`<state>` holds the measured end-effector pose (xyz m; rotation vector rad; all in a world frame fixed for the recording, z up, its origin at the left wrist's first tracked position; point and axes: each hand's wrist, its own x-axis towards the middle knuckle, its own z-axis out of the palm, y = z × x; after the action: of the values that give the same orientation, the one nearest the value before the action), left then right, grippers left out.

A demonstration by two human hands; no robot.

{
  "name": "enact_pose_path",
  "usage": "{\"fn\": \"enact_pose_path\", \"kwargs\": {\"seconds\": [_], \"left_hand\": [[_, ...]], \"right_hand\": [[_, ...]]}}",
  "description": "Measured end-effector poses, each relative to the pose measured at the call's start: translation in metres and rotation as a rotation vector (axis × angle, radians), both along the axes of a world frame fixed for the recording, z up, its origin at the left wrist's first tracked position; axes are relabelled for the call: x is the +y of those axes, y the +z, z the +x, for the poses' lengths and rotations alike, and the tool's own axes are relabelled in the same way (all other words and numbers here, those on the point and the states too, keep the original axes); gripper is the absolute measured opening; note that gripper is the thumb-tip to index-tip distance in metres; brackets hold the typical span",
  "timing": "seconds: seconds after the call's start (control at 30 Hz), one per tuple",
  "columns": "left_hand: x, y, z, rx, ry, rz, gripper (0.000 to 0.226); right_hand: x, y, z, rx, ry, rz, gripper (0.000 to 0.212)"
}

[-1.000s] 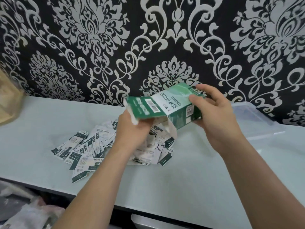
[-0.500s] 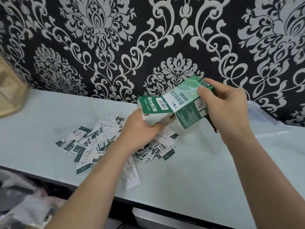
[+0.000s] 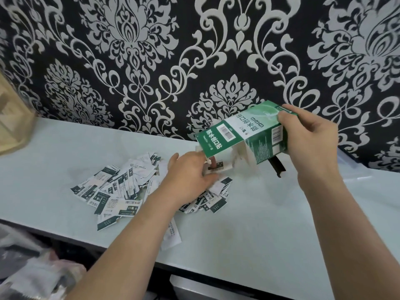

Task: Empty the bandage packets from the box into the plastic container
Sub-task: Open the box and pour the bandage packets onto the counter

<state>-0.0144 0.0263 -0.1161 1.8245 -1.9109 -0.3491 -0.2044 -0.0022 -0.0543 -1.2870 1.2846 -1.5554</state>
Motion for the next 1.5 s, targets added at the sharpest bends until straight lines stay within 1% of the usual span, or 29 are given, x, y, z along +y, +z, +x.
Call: {"fn": "enact_pose_path", "kwargs": {"seconds": [0.07, 0.1, 0.2, 0.23, 0.3, 0.33, 0.4, 0.43, 0.47, 0.5, 0.53, 0.57, 0.6, 0.63, 0.67, 0.73, 0.83, 0.87, 0.9, 0.97, 1.0, 1.07, 1.13, 1.2, 1.27, 1.37, 1.43, 1.5], "left_hand": [[-0.001, -0.002, -0.002, -0.001, 0.015, -0.045, 0.005], [-0.003, -0.002, -0.004, 0.005, 0.008, -0.074, 0.004], [-0.003, -0.002, -0.011, 0.019, 0.006, -0.098, 0.012], [-0.003, 0.000, -0.013, 0.070, 0.021, -0.106, 0.014], [-0.002, 0.007, -0.017, 0.291, 0.067, -0.185, 0.017], [-0.002, 0.013, -0.019, 0.440, 0.075, -0.253, 0.016], [0.000, 0.026, -0.024, 0.804, 0.037, -0.350, 0.010], [0.001, 0.034, -0.027, 0.980, 0.001, -0.352, 0.011], [0.002, 0.039, -0.029, 1.109, -0.025, -0.328, 0.015], [0.002, 0.042, -0.031, 1.176, -0.034, -0.292, 0.023], [0.002, 0.044, -0.032, 1.193, -0.027, -0.253, 0.030], [0.001, 0.045, -0.034, 1.186, -0.008, -0.222, 0.030], [0.001, 0.045, -0.034, 1.168, 0.025, -0.206, 0.023], [0.000, 0.045, -0.033, 1.147, 0.073, -0.221, 0.013], [0.000, 0.046, -0.031, 1.126, 0.133, -0.260, 0.007], [-0.004, 0.046, -0.023, 1.058, 0.256, -0.379, 0.012], [-0.008, 0.051, -0.006, 0.836, 0.407, -0.548, 0.020], [-0.010, 0.052, 0.000, 0.748, 0.431, -0.568, 0.023], [-0.013, 0.052, 0.003, 0.673, 0.428, -0.569, 0.026], [-0.020, 0.052, 0.010, 0.600, 0.400, -0.537, 0.031], [-0.025, 0.051, 0.016, 0.593, 0.401, -0.502, 0.034], [-0.037, 0.051, 0.030, 0.598, 0.417, -0.424, 0.036], [-0.048, 0.046, 0.044, 0.655, 0.394, -0.334, 0.031], [-0.053, 0.040, 0.050, 0.690, 0.382, -0.244, 0.028], [-0.055, 0.031, 0.050, 0.679, 0.390, -0.156, 0.031], [-0.051, 0.025, 0.046, 0.665, 0.353, -0.053, 0.020], [-0.051, 0.023, 0.045, 0.644, 0.362, -0.043, 0.028], [-0.047, 0.024, 0.045, 0.584, 0.412, -0.093, 0.044]], "right_hand": [[-0.001, 0.001, -0.002, -0.099, 0.009, 0.064, 0.018], [0.001, 0.001, -0.004, -0.156, 0.026, 0.109, 0.017], [0.000, 0.001, -0.012, -0.351, 0.067, 0.254, 0.011], [-0.001, 0.001, -0.014, -0.411, 0.078, 0.290, 0.011], [-0.003, 0.000, -0.018, -0.484, 0.118, 0.339, 0.011], [-0.004, -0.001, -0.021, -0.494, 0.146, 0.351, 0.011], [-0.005, -0.003, -0.022, -0.483, 0.219, 0.365, 0.009], [-0.005, -0.003, -0.022, -0.477, 0.252, 0.367, 0.010], [-0.005, -0.003, -0.021, -0.466, 0.280, 0.366, 0.012], [-0.005, -0.003, -0.021, -0.443, 0.297, 0.365, 0.013], [-0.005, -0.003, -0.020, -0.403, 0.308, 0.362, 0.014], [-0.004, -0.004, -0.018, -0.355, 0.317, 0.349, 0.015], [-0.004, -0.005, -0.015, -0.294, 0.318, 0.325, 0.014], [-0.004, -0.008, -0.012, -0.228, 0.305, 0.293, 0.015], [-0.006, -0.011, -0.009, -0.168, 0.284, 0.262, 0.018], [-0.007, -0.014, -0.004, -0.019, 0.249, 0.200, 0.031], [-0.007, -0.013, 0.006, 0.439, 0.305, -0.047, 0.050], [-0.008, -0.011, 0.012, 0.490, 0.349, -0.088, 0.050], [-0.008, -0.009, 0.017, 0.462, 0.412, -0.077, 0.045], [-0.011, -0.008, 0.034, 0.303, 0.516, 0.040, 0.026], [-0.013, -0.009, 0.044, 0.248, 0.526, 0.102, 0.019], [-0.021, -0.013, 0.061, 0.218, 0.488, 0.157, 0.015], [-0.030, -0.015, 0.074, 0.208, 0.433, 0.191, 0.017], [-0.039, -0.017, 0.081, 0.249, 0.383, 0.233, 0.028], [-0.045, -0.020, 0.086, 0.303, 0.348, 0.299, 0.038], [-0.046, -0.025, 0.090, 0.326, 0.335, 0.389, 0.042], [-0.043, -0.025, 0.091, 0.312, 0.322, 0.410, 0.042], [-0.040, -0.022, 0.087, 0.366, 0.297, 0.398, 0.041]]}}
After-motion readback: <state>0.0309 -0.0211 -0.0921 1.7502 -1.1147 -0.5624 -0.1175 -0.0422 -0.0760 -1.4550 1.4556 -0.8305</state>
